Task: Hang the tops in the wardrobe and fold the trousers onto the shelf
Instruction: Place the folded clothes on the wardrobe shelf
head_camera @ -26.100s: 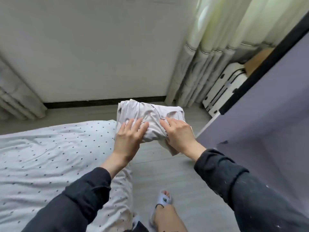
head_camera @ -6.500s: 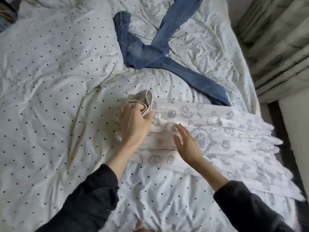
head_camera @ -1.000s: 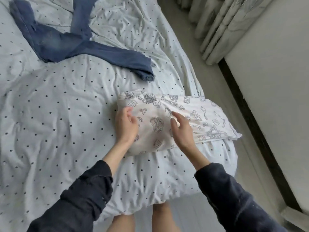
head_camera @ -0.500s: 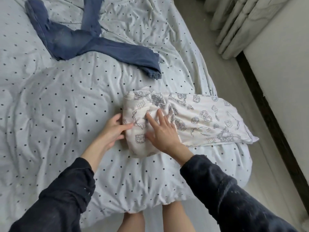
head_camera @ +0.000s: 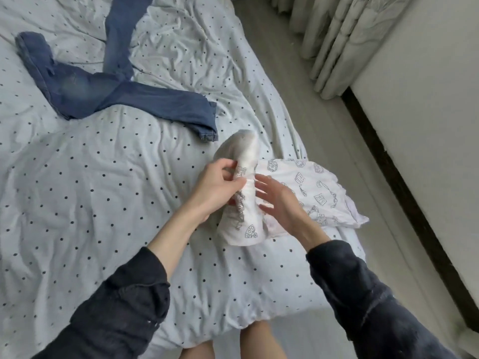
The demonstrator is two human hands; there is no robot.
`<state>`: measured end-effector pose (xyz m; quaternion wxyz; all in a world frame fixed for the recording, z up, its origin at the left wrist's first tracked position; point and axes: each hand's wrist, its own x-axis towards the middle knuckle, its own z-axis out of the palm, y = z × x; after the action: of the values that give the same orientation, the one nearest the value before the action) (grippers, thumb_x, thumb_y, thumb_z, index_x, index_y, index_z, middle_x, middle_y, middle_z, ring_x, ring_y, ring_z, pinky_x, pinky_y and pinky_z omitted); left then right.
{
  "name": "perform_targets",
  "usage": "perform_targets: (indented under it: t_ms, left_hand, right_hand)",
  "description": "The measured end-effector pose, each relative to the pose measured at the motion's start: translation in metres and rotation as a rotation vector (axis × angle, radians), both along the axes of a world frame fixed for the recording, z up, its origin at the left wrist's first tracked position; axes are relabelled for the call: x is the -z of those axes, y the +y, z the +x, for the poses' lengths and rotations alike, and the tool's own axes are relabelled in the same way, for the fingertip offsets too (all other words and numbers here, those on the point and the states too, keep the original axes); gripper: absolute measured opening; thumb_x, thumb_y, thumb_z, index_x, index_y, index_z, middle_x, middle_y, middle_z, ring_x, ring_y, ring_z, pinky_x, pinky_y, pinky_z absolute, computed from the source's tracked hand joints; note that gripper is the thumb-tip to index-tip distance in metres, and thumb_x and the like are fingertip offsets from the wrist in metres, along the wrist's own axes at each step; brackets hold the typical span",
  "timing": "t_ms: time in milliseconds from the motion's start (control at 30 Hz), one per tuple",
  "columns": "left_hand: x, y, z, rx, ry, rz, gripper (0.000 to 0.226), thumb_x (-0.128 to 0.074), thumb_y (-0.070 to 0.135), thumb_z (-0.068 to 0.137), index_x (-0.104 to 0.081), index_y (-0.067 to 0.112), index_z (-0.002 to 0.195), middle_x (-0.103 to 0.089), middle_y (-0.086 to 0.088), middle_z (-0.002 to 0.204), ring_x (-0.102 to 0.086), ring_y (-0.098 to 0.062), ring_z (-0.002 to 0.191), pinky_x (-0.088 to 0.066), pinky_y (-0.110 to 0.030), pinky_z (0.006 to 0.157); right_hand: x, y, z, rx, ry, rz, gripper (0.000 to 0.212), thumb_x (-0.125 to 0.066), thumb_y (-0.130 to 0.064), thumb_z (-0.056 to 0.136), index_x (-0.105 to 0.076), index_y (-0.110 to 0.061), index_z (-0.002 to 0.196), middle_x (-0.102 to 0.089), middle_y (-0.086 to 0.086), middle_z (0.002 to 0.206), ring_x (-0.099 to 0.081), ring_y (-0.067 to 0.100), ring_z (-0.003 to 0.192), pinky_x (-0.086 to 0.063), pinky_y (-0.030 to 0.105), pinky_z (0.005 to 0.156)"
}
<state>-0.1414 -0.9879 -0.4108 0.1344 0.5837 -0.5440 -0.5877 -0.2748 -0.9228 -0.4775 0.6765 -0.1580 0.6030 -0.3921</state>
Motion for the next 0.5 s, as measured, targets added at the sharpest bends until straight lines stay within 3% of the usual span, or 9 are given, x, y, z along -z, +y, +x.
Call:
perform_targets:
  t_ms: [67, 133, 200, 267, 367, 433, 500]
  left_hand:
    - [0.007, 0.009, -0.03, 0.109, 0.019, 0.056, 0.025, -0.058, 0.011, 0.091, -0.055, 0.018, 0.115, -0.057, 0.005, 0.084, -0.056, -0.007, 0.066, -0.054, -0.022, 0.061]
    - [0.026, 0.012, -0.049, 0.163, -0.042, 0.032, 0.025, -0.059, 0.015, 0.091, -0.061, 0.015, 0.115, -0.057, 0.006, 0.085, -0.056, -0.01, 0.069, -0.056, -0.03, 0.072]
    - [0.045, 0.008, -0.045, 0.063, -0.207, -0.105, 0.024, -0.062, 0.017, 0.087, -0.064, 0.015, 0.111, -0.06, 0.004, 0.088, -0.056, -0.013, 0.078, -0.051, -0.03, 0.08]
    - [0.062, 0.008, -0.035, -0.084, -0.352, -0.162, 0.034, -0.065, 0.02, 0.085, -0.058, 0.013, 0.117, -0.06, -0.003, 0.098, -0.056, -0.018, 0.088, -0.043, -0.025, 0.078]
    - [0.08, 0.013, -0.02, -0.189, -0.291, 0.141, 0.051, -0.069, 0.025, 0.084, -0.046, 0.009, 0.127, -0.055, -0.005, 0.116, -0.055, -0.021, 0.099, -0.044, -0.03, 0.079]
    - [0.088, 0.02, -0.022, -0.164, -0.176, 0.322, 0.043, -0.069, 0.026, 0.085, -0.05, 0.012, 0.12, -0.06, -0.005, 0.118, -0.059, -0.021, 0.102, -0.048, -0.037, 0.082]
    - [0.094, 0.025, -0.029, -0.107, -0.153, 0.279, 0.037, -0.071, 0.021, 0.083, -0.049, 0.015, 0.112, -0.063, -0.004, 0.115, -0.061, -0.021, 0.102, -0.051, -0.042, 0.089]
  right_hand:
    - [0.002, 0.011, -0.03, 0.127, -0.001, 0.06, 0.047, -0.027, -0.044, 0.101, -0.052, -0.017, 0.131, -0.059, 0.003, 0.128, -0.058, 0.019, 0.108, -0.047, 0.034, 0.087]
    - [0.003, 0.021, -0.054, 0.165, 0.163, 0.112, 0.049, -0.026, -0.044, 0.101, -0.047, -0.014, 0.134, -0.054, 0.006, 0.133, -0.055, 0.024, 0.114, -0.045, 0.039, 0.093]
    - [0.007, 0.027, -0.063, 0.129, 0.36, 0.11, 0.048, -0.032, -0.038, 0.101, -0.037, -0.013, 0.142, -0.04, 0.005, 0.146, -0.041, 0.024, 0.131, -0.035, 0.036, 0.107]
    - [0.012, 0.032, -0.062, 0.056, 0.518, 0.032, 0.05, -0.04, -0.032, 0.1, -0.032, -0.014, 0.146, -0.032, 0.003, 0.151, -0.031, 0.019, 0.138, -0.025, 0.031, 0.113]
    - [0.025, 0.032, -0.049, -0.197, 0.771, -0.058, 0.047, -0.044, -0.027, 0.099, -0.037, -0.014, 0.144, -0.03, 0.009, 0.152, -0.025, 0.021, 0.141, -0.019, 0.032, 0.115]
    - [0.035, 0.031, -0.04, -0.39, 0.886, -0.035, 0.051, -0.044, -0.031, 0.098, -0.032, -0.018, 0.146, -0.021, 0.012, 0.155, -0.018, 0.025, 0.143, -0.017, 0.034, 0.115]
    - [0.041, 0.031, -0.036, -0.491, 0.925, -0.001, 0.059, -0.045, -0.035, 0.097, -0.022, -0.022, 0.149, -0.011, 0.011, 0.158, -0.013, 0.025, 0.145, -0.016, 0.037, 0.116]
